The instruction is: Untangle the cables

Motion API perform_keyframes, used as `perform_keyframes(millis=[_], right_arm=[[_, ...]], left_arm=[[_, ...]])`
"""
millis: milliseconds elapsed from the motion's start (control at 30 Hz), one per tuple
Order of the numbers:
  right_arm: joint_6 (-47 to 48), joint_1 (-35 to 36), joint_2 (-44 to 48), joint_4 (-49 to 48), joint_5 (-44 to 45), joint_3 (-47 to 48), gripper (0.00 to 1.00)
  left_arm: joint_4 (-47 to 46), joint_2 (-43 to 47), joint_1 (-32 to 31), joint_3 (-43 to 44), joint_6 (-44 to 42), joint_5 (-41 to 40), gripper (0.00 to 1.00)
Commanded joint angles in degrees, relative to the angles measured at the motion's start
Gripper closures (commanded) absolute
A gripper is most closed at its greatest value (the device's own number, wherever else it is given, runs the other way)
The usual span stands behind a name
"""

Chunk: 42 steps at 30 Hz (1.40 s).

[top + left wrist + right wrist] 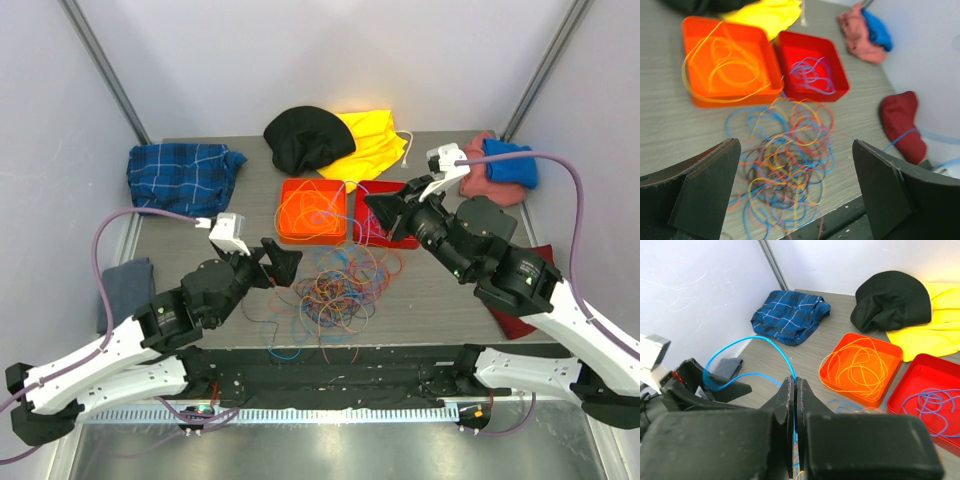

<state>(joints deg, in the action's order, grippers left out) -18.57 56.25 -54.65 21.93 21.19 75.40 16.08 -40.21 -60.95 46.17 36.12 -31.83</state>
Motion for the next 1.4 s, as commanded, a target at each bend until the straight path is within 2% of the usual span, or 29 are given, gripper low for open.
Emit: perform_keyframes(millis=[0, 300, 433, 567, 700, 733, 867, 933, 1067, 1367], right_arm=[[2.0, 0.1, 0.1, 2.6, 3.1, 3.7, 0.99], [5.4, 0.0, 1.9, 1.7, 9.3, 6.7, 0.99], [9.1, -0.1, -1.5, 2.3, 18.9, 10.9, 0.99], [11.4, -0.4, -7.3, 2.5, 24.5, 12.9, 0.99], [9.7, -6.2, -11.4, 2.1, 21.9, 14.3, 0.99], [8.5, -10.2, -12.0, 2.2, 20.4, 14.7, 0.99], [4.9, -18.5, -15.2, 2.2, 14.9, 16.1, 0.99], [3.7, -23.6, -18.4, 2.2, 11.6, 20.0, 0.99], [3.0, -26.0, -21.6, 2.5, 9.3, 26.5, 0.99], [3.8, -26.5, -25.2, 4.1, 7.6, 39.3, 0.99]], left_arm=[[6.5, 1.1, 0.2, -1.5, 6.4, -6.0, 0.0], [4.6, 2.5, 0.2, -6.4, 10.5, -4.0, 0.0], [4.4, 2.0, 0.2, -7.1, 11.6, -3.7, 0.0], [4.7, 1.8, 0.2, -7.1, 12.2, -3.1, 0.0], [5.1, 2.9, 0.1, -7.5, 12.6, -2.5, 0.0], [5.2, 3.3, 0.2, -7.8, 12.6, -2.4, 0.0], [6.3, 4.6, 0.2, -8.0, 12.7, -2.2, 0.0], [7.6, 6.3, 0.1, -8.4, 12.7, -2.1, 0.0], [8.3, 7.8, 0.2, -8.8, 12.2, -2.6, 0.0], [7.9, 8.3, 0.2, -9.5, 12.2, -3.0, 0.0]])
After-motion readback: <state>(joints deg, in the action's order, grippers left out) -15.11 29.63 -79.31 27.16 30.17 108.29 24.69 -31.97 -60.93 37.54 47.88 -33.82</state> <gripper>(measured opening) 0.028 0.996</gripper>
